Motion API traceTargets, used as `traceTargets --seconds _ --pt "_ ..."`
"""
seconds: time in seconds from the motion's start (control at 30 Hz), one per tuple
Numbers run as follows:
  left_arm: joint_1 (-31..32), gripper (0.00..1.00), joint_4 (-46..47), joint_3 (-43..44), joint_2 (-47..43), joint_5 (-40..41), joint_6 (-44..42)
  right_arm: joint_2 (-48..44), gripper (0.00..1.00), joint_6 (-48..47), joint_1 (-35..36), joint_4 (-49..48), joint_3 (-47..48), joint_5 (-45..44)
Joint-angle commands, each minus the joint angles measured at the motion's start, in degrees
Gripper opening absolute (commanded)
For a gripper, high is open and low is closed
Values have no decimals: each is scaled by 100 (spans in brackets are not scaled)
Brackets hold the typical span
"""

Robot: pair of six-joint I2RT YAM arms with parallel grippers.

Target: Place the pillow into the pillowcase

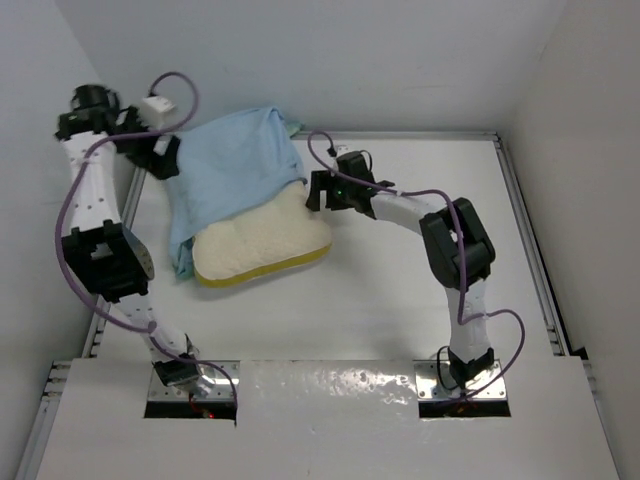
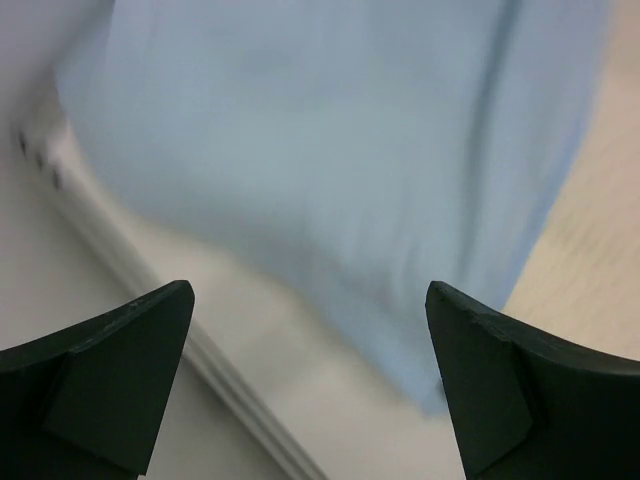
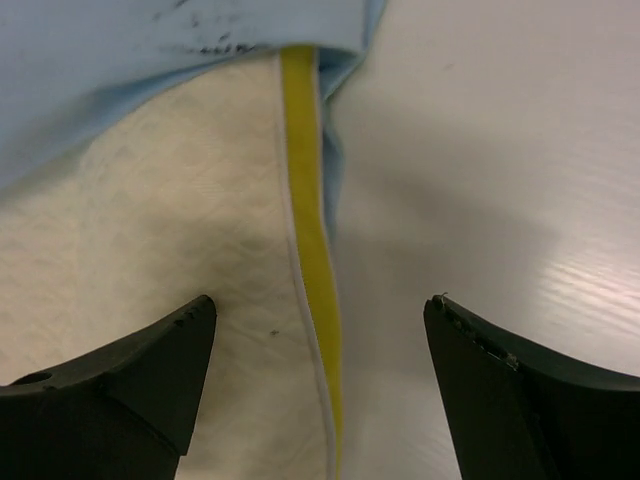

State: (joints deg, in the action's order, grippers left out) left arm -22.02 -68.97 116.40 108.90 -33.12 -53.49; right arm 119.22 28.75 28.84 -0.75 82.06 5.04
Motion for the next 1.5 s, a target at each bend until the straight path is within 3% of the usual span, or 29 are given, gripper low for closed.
traceTargets --seconds 0.0,0.03,0.13,0.23,0.4,0.6,0.77,0.83,0.87,0.9,0.93,0.97,1.07,1.1,1.13,1.23,1.47 --pt "2067 100 418 155 -73 649 612 -22 84 112 192 -346 73 796" --pt "2584 100 463 164 68 658 725 66 83 270 201 -494 21 884" --pt "3106 100 542 278 736 841 841 189 82 464 201 -715 -93 1209" --pt "3659 100 1147 94 1150 1754 1024 268 79 797 201 -908 -234 1298" --pt "3696 99 2018 146 1371 2810 1280 111 78 956 210 -1206 -646 1368" --pt "3696 86 1747 -221 1212 2636 982 -118 77 1316 210 -1716 -1016 1482" --pt "3661 87 1553 -1107 1081 2688 876 -250 77 1659 227 -2235 -1201 1562" --pt "3635 80 1833 -1373 1011 2697 928 -206 75 1686 289 -2236 -1149 1562" --pt "3626 72 1913 -1453 1019 2697 981 -171 73 1686 306 -2219 -1114 1570" --pt "3591 49 1931 -1410 1089 2575 1103 -32 69 1686 385 -2114 -974 1588" --pt "3573 33 1870 -1183 1124 2461 1217 57 65 1695 420 -2043 -781 1649" --pt "3573 0 1817 -1050 1159 2329 1314 301 58 1747 499 -1964 -684 1710" --pt "3538 0 1344 -383 1177 1225 1359 959 31 2010 596 -2016 -167 2176" --pt "3538 0 1073 -233 1125 490 1359 1111 7 2159 596 -2069 -34 2264" --pt "3538 0 974 -75 1072 195 1351 1208 0 2300 605 -2156 203 2343" --pt "3556 0 763 -143 756 -256 1202 1052 0 2652 623 -3286 179 2283" --pt "3626 0 130 -759 597 -711 586 418 0 2996 789 -5267 38 667"
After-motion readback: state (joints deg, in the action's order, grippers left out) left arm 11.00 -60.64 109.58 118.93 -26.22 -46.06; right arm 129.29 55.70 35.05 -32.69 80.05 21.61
